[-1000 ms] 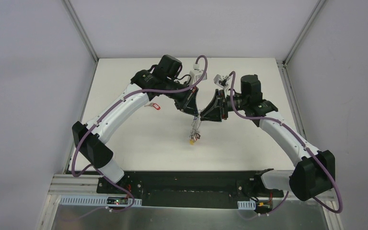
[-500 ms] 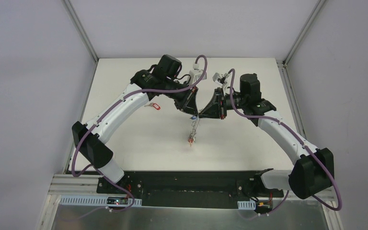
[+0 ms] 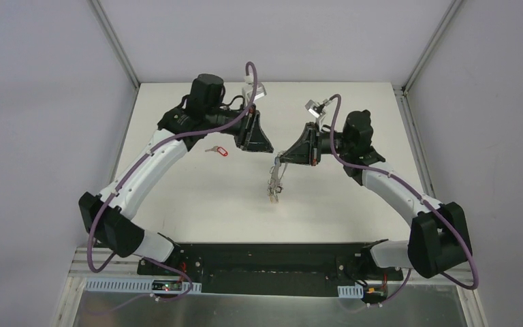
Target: Put the keys on the keyring
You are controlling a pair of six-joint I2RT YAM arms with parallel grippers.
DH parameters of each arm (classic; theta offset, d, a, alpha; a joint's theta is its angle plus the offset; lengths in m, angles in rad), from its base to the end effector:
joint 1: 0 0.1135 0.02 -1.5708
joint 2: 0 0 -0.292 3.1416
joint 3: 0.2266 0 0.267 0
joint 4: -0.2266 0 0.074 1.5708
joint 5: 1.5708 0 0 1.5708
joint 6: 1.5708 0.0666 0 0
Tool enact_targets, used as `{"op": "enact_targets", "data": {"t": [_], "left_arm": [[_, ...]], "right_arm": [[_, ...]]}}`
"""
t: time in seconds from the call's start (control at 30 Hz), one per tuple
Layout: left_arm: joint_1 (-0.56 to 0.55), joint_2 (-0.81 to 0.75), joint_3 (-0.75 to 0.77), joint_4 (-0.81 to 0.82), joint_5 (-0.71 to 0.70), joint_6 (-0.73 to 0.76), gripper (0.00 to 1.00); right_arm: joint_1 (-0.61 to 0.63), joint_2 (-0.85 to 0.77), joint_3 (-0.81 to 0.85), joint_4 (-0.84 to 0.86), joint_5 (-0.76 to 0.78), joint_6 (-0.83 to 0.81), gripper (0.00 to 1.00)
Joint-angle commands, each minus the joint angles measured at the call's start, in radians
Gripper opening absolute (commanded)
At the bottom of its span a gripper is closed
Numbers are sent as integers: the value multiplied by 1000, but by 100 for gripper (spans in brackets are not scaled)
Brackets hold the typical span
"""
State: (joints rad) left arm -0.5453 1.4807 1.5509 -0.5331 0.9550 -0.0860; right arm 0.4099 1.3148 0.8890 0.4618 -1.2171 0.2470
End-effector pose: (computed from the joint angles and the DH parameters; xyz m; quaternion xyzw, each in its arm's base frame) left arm 0.2708 -0.2279 0.4322 0.4073 0.6805 -0.5166 0.3228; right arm 0.2546 0.1788 0.3466 -0.4564 0.5343 0.5662 0.4309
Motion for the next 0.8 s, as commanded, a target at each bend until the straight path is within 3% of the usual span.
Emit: {"op": "enact_targets", "data": {"t": [0.0, 0.17, 0.53, 0.77], "left_arm": [[19, -119, -147, 409, 93, -121, 32], [25, -115, -201, 487, 75, -107, 34], [25, -101, -264, 560, 97, -114, 34], [25, -103, -305, 637, 122, -178, 25]], "right_arm": [[-5, 27, -51, 490, 8, 353, 0], [-4, 67, -89, 747, 52, 510, 0], [-4, 83, -83, 799, 82, 557, 0], [-7, 89, -77, 799, 88, 560, 0]]}}
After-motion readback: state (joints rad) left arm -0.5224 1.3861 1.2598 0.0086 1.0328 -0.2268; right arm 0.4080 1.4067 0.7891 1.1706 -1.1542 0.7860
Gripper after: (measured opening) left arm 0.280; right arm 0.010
